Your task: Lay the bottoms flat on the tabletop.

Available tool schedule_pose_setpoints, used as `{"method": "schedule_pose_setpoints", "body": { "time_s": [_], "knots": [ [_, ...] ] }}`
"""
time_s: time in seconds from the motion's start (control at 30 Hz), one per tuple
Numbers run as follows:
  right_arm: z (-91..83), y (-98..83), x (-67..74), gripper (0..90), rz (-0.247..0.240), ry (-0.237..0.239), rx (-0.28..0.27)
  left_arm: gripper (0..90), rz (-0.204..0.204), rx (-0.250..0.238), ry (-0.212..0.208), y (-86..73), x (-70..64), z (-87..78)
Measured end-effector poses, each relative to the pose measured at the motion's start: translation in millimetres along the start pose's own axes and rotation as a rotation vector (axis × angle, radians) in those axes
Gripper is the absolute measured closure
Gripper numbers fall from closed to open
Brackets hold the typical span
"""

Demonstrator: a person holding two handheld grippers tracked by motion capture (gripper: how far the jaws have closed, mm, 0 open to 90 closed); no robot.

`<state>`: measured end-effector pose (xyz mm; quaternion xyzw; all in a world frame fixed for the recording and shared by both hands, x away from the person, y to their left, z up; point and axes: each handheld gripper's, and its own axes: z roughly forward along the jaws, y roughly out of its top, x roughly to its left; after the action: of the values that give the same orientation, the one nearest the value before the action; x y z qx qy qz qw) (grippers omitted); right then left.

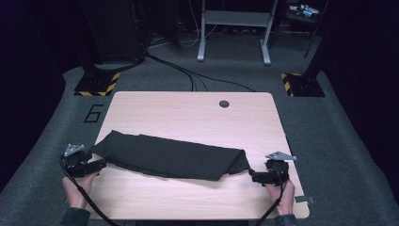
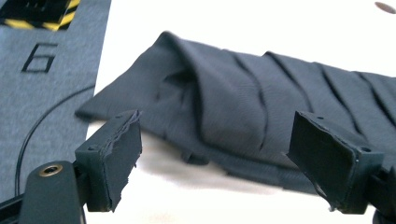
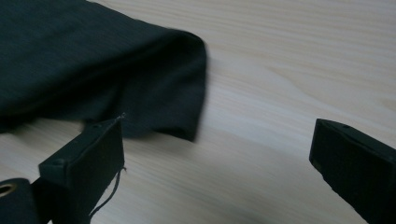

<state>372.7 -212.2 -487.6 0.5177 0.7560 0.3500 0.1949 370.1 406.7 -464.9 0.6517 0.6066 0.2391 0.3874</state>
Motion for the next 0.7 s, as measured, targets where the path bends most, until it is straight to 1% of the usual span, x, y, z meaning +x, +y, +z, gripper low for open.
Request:
{"method": "schedule_pose_setpoints", "body": {
  "time_s": [0.03,0.07,0.1,0.17,0.2,0.23,0.27,0.3,0.33,0.37,0.4,0.43,0.47,0.5,0.53,0.57,0.6,0.63,0.67,0.7],
  "knots": [
    [7.5,10.9,14.7,2.8,-0.019,0.037,-0.007,16.6,0.015,0.005,-0.001,4.0,-2.7,1.8],
    [11.8,16.2,21.5,2.8,-0.031,0.054,-0.007,16.6,0.035,-0.004,-0.011,8.0,-5.3,5.2],
    [11.8,16.2,21.5,2.8,-0.031,0.054,-0.007,16.6,0.048,-0.001,-0.015,11.6,-8.4,9.0],
    [20.6,25.8,36.1,3.2,-0.061,0.069,-0.006,16.2,0.076,0.011,-0.028,17.2,-13.2,18.1],
    [29.8,33.9,50.3,3.5,-0.081,0.103,-0.003,15.8,0.090,0.027,-0.024,19.7,-17.7,29.1],
    [29.8,33.9,50.3,3.5,-0.081,0.103,-0.003,15.5,0.090,0.027,-0.024,19.7,-17.7,29.1],
    [34.4,37.7,57.0,3.6,-0.090,0.115,0.001,15.5,0.094,0.037,-0.026,20.1,-19.3,34.7],
    [44.6,44.9,70.0,4.3,-0.111,0.148,0.004,14.9,0.090,0.050,-0.036,20.3,-20.8,39.8],
    [44.6,44.9,70.0,4.3,-0.111,0.148,0.004,14.9,0.098,0.061,-0.033,19.9,-23.0,44.8],
    [50.2,48.1,75.8,4.5,-0.125,0.163,0.004,14.5,0.108,0.069,-0.023,19.2,-25.0,49.2],
    [62.6,52.4,88.5,4.7,-0.148,0.194,0.023,14.3,0.117,0.086,-0.017,16.7,-27.8,56.9],
    [62.6,52.4,88.5,4.7,-0.148,0.194,0.023,14.3,0.117,0.086,-0.017,16.7,-27.8,56.9],
    [76.0,52.7,100.2,5.0,-0.162,0.208,0.066,14.3,0.123,0.115,-0.015,12.2,-30.6,64.3],
    [76.0,52.7,100.2,5.0,-0.162,0.208,0.066,14.2,0.123,0.115,-0.015,12.2,-30.6,64.3],
    [82.4,51.5,104.0,4.9,-0.176,0.207,0.086,14.2,0.128,0.116,-0.007,9.0,-32.1,67.6],
    [87.6,49.7,107.5,4.9,-0.190,0.189,0.106,14.1,0.130,0.136,-0.014,6.7,-32.8,69.9],
    [91.3,47.3,110.1,4.9,-0.194,0.166,0.134,13.6,0.142,0.144,-0.010,4.2,-33.7,72.2],
    [94.9,45.0,108.8,4.4,-0.212,0.163,0.130,13.5,0.152,0.156,-0.001,2.2,-34.4,73.1],
    [95.4,43.5,106.5,4.6,-0.196,0.177,0.122,13.5,0.158,0.153,0.001,0.2,-34.6,75.1],
    [95.1,43.0,105.1,4.6,-0.196,0.174,0.118,13.5,0.155,0.170,-0.006,-1.1,-34.5,75.5]
  ]
}}
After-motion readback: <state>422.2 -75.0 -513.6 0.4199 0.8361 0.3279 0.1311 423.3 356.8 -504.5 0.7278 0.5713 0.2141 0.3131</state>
